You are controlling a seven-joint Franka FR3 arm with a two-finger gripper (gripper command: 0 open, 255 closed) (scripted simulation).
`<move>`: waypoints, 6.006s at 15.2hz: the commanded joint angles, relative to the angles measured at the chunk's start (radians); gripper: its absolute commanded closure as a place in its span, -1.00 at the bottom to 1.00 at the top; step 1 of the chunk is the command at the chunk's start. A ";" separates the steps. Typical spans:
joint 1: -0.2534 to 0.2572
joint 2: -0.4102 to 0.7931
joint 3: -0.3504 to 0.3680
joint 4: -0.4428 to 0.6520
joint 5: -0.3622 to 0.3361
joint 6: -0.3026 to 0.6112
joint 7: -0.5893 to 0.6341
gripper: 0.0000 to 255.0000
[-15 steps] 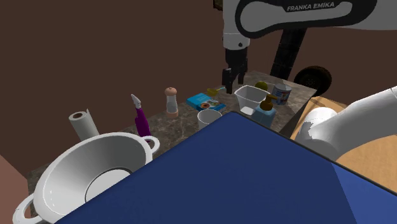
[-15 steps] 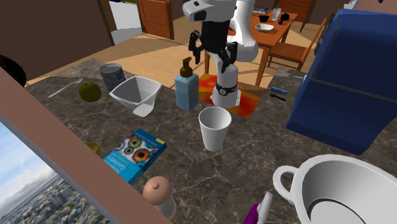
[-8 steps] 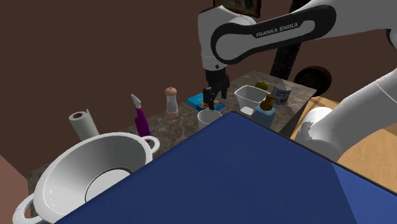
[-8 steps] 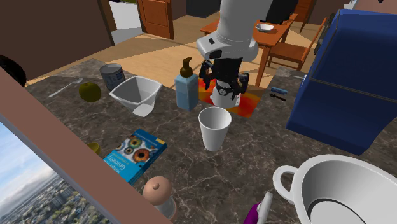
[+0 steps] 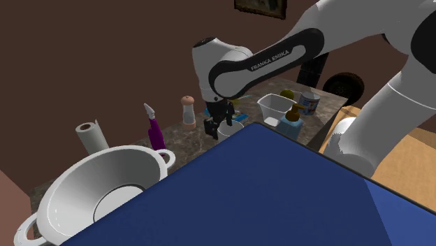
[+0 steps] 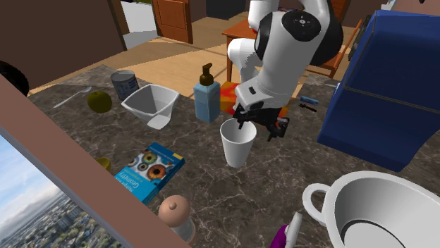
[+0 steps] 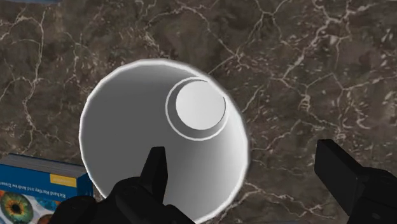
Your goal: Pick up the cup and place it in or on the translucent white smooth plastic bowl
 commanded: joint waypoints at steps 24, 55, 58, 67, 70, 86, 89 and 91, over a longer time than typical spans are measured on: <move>-0.002 0.037 0.005 -0.071 -0.012 0.106 0.017 1.00; -0.002 -0.078 -0.018 0.246 0.012 -0.320 -0.043 1.00; -0.003 -0.077 -0.019 0.287 0.011 -0.360 -0.047 1.00; -0.029 -0.118 -0.072 0.335 -0.011 -0.443 -0.128 1.00; -0.054 -0.157 -0.123 0.309 -0.036 -0.447 -0.203 1.00; -0.188 -0.197 -0.407 0.328 -0.200 -0.441 -0.598 1.00; -0.212 -0.174 -0.461 0.362 -0.225 -0.433 -0.673 1.00; -0.227 -0.153 -0.497 0.390 -0.239 -0.428 -0.723 1.00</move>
